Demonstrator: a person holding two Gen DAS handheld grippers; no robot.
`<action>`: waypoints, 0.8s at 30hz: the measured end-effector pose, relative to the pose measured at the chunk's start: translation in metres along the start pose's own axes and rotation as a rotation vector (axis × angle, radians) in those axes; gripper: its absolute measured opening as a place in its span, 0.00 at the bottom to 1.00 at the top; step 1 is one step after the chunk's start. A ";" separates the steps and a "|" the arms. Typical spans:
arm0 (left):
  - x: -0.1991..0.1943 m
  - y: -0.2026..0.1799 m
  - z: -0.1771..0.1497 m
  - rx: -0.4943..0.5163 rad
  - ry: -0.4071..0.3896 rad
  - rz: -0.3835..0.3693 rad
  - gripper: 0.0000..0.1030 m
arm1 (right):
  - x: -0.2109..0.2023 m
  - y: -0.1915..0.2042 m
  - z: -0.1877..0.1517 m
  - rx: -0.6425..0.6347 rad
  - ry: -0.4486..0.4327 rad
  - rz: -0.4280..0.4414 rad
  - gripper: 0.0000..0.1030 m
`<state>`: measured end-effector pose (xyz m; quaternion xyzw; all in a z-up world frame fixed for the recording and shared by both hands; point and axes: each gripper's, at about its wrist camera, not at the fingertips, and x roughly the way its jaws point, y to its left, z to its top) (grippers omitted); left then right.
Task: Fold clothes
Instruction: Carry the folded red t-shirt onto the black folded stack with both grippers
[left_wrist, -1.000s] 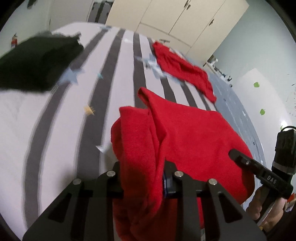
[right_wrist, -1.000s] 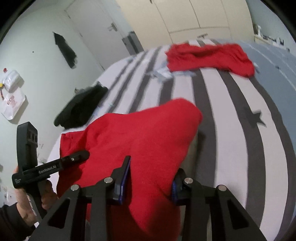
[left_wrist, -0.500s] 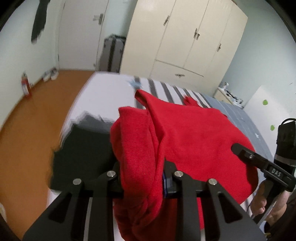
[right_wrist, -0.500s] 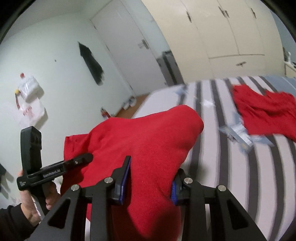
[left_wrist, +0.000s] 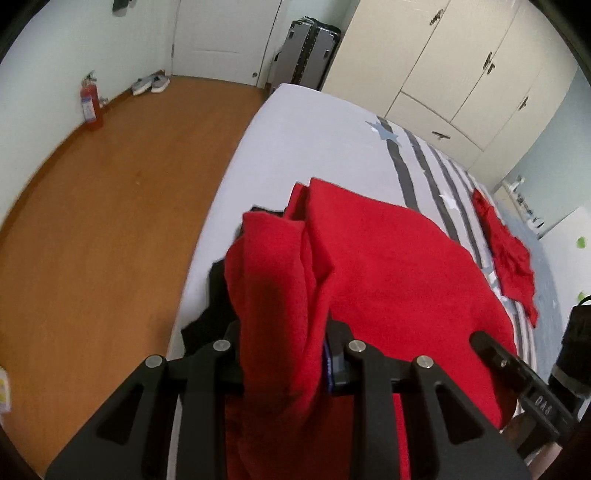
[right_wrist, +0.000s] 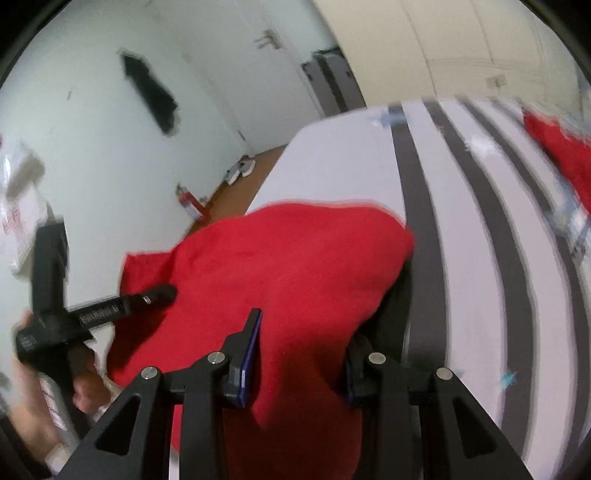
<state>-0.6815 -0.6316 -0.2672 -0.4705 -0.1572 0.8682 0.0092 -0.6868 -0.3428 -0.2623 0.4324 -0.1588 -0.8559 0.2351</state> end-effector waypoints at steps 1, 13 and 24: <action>0.001 0.000 0.000 0.011 0.000 0.001 0.22 | 0.001 -0.001 0.001 -0.014 0.002 0.004 0.31; -0.013 0.000 0.012 0.029 -0.011 0.049 0.22 | -0.001 0.014 0.006 -0.039 0.015 0.046 0.31; -0.040 0.033 0.007 -0.094 -0.161 0.309 0.72 | -0.060 -0.006 0.000 -0.241 -0.087 -0.165 0.38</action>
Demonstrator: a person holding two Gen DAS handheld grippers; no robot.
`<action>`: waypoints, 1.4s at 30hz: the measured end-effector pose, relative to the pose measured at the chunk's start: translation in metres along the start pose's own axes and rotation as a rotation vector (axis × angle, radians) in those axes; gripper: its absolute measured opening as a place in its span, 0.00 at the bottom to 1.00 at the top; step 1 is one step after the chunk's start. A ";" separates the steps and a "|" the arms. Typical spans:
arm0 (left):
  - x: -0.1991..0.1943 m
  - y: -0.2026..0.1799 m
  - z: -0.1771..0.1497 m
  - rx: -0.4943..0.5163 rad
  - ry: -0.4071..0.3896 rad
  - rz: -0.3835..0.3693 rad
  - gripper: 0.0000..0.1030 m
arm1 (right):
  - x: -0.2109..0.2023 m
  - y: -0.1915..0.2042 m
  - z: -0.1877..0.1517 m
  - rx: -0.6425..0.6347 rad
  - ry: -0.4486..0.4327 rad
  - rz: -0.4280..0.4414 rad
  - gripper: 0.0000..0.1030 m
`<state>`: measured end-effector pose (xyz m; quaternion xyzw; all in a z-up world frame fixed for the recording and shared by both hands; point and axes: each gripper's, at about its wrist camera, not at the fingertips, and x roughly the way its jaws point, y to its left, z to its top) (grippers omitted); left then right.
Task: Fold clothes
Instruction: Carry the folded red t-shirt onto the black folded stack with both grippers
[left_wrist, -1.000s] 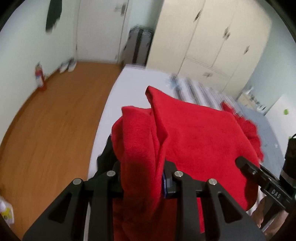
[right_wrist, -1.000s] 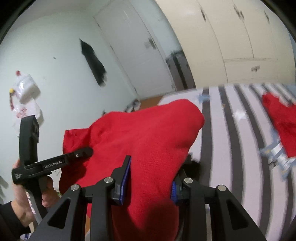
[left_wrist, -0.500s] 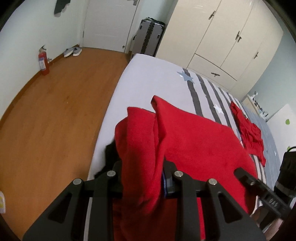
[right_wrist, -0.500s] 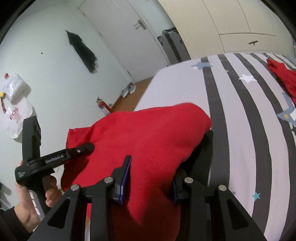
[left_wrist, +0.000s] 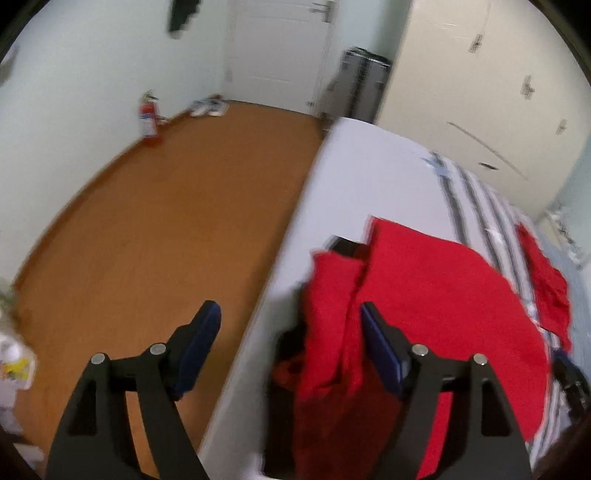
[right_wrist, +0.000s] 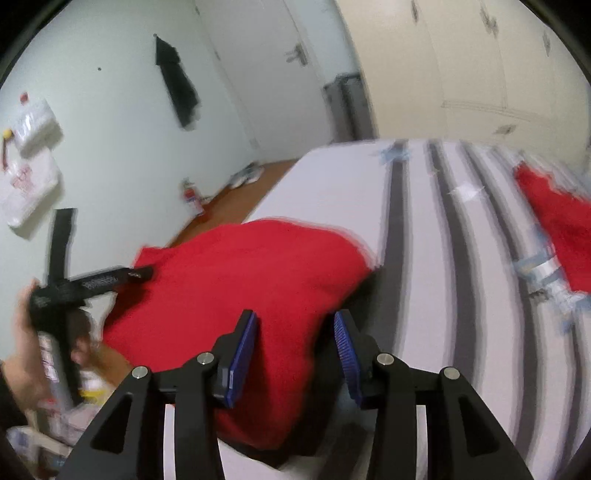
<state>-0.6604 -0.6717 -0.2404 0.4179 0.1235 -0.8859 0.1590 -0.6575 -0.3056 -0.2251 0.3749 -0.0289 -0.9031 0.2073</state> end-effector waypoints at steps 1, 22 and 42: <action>-0.007 0.001 0.003 -0.018 -0.031 0.061 0.64 | 0.000 0.000 0.003 -0.002 -0.007 -0.016 0.37; 0.041 -0.069 -0.054 0.093 -0.002 -0.190 0.22 | 0.097 0.043 0.001 -0.034 0.002 0.066 0.29; -0.042 -0.062 -0.111 0.066 -0.101 -0.380 0.22 | 0.026 0.080 -0.058 -0.091 -0.108 0.147 0.24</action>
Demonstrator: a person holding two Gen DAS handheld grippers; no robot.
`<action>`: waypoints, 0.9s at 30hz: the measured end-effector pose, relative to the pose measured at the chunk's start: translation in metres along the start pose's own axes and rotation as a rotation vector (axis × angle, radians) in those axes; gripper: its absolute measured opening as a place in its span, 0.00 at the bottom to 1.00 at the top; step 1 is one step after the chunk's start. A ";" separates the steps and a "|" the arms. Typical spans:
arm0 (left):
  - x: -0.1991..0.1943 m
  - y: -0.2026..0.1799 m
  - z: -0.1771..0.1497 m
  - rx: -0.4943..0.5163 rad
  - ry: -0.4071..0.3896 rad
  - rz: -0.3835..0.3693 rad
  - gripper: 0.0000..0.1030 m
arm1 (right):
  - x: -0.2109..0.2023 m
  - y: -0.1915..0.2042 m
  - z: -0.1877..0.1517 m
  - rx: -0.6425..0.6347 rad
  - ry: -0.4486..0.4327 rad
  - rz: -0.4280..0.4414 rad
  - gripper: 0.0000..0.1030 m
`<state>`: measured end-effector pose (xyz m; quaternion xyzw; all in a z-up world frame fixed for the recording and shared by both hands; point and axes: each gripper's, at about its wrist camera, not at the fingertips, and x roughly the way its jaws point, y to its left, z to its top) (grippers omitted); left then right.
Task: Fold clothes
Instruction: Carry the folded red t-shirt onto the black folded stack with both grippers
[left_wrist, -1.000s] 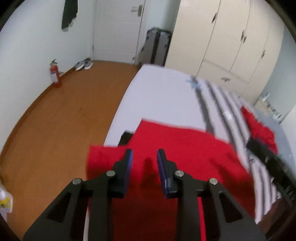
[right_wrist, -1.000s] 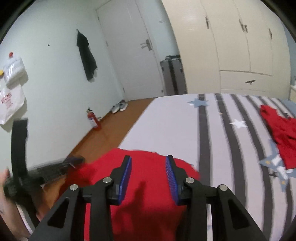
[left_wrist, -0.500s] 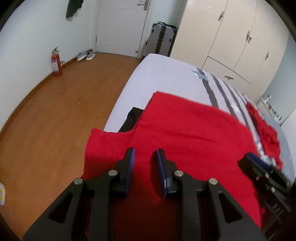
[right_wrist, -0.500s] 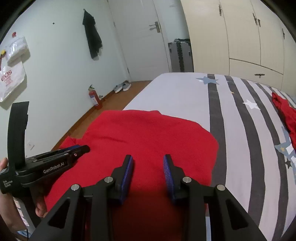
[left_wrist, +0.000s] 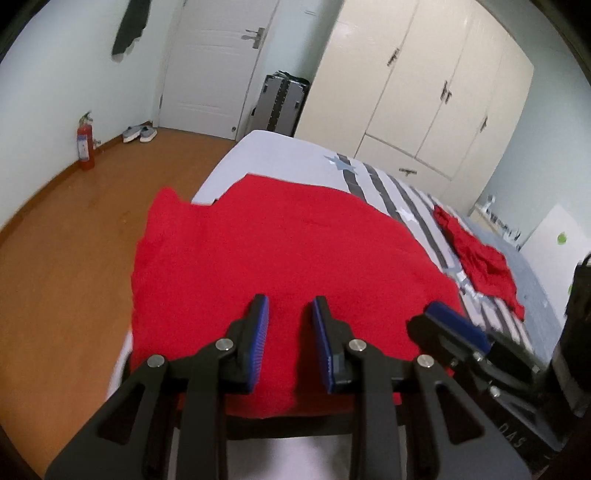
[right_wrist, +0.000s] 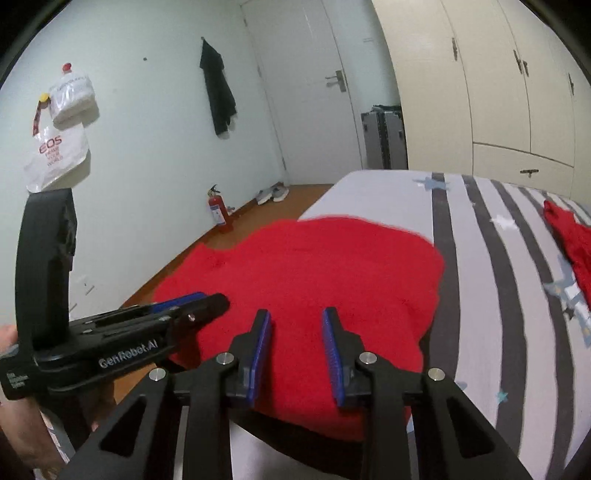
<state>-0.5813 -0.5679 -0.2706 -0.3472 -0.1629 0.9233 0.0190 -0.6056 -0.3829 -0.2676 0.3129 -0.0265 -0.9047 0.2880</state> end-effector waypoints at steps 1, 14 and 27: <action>-0.001 -0.001 -0.003 0.011 -0.007 0.010 0.22 | 0.001 -0.001 -0.003 0.012 -0.005 0.001 0.24; -0.035 0.003 0.019 0.007 -0.038 0.098 0.22 | -0.023 -0.007 0.011 -0.009 -0.010 -0.060 0.20; -0.025 0.012 0.003 0.003 0.046 0.158 0.24 | -0.030 -0.017 0.006 -0.031 0.048 -0.043 0.20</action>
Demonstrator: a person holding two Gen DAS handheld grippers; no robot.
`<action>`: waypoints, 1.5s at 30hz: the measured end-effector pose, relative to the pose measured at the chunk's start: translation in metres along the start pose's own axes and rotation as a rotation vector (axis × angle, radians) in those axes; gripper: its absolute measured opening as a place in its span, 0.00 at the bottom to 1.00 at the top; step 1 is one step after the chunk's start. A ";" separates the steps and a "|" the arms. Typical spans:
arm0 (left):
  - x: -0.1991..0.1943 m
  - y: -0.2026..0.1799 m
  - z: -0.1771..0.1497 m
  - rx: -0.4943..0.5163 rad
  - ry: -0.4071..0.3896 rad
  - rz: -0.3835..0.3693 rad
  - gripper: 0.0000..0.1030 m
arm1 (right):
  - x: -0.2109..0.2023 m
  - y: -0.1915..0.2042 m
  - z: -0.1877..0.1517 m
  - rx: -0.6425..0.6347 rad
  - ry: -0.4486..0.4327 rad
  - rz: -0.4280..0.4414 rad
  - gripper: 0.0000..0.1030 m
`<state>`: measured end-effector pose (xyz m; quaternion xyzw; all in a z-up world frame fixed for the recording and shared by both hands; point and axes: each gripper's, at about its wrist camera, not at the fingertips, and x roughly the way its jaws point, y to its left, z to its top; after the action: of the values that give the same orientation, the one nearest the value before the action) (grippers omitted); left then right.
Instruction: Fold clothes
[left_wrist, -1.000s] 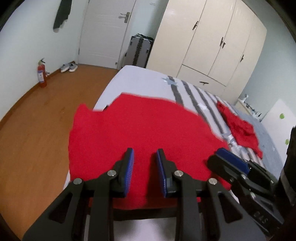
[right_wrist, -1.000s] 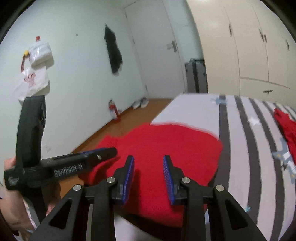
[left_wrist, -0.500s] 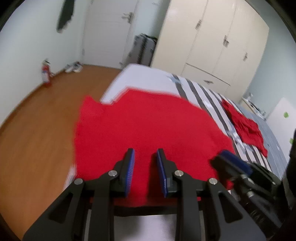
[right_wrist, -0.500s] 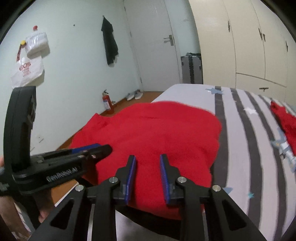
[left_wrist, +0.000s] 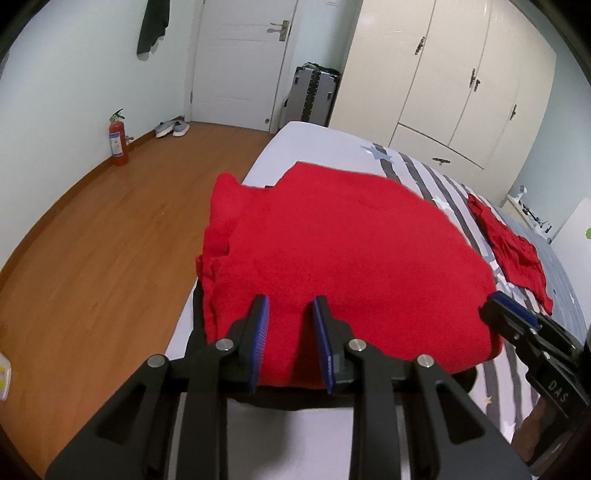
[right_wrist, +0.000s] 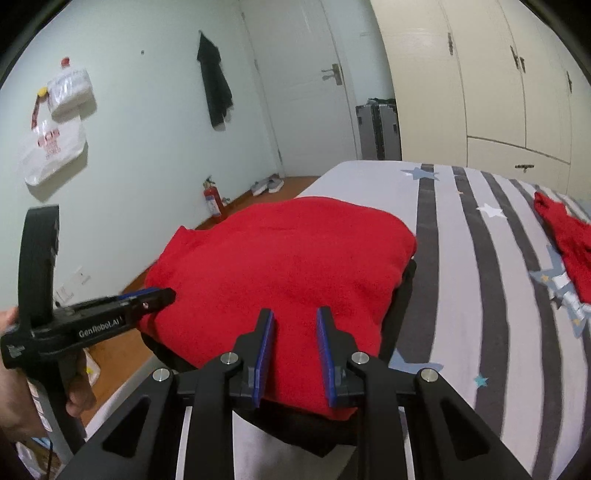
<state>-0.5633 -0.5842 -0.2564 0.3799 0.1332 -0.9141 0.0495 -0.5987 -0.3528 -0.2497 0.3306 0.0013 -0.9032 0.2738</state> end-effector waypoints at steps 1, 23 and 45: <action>-0.008 -0.001 0.002 -0.017 -0.005 0.002 0.27 | -0.007 0.000 0.002 -0.003 -0.007 -0.005 0.22; -0.279 -0.209 -0.160 -0.053 -0.160 0.172 0.99 | -0.303 -0.063 -0.073 -0.028 -0.038 -0.019 0.92; -0.386 -0.322 -0.339 -0.038 -0.234 0.180 0.99 | -0.474 -0.108 -0.209 -0.073 -0.042 0.088 0.99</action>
<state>-0.1210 -0.1842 -0.1459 0.2802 0.1092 -0.9413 0.1535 -0.2280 0.0114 -0.1484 0.3013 0.0140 -0.8963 0.3250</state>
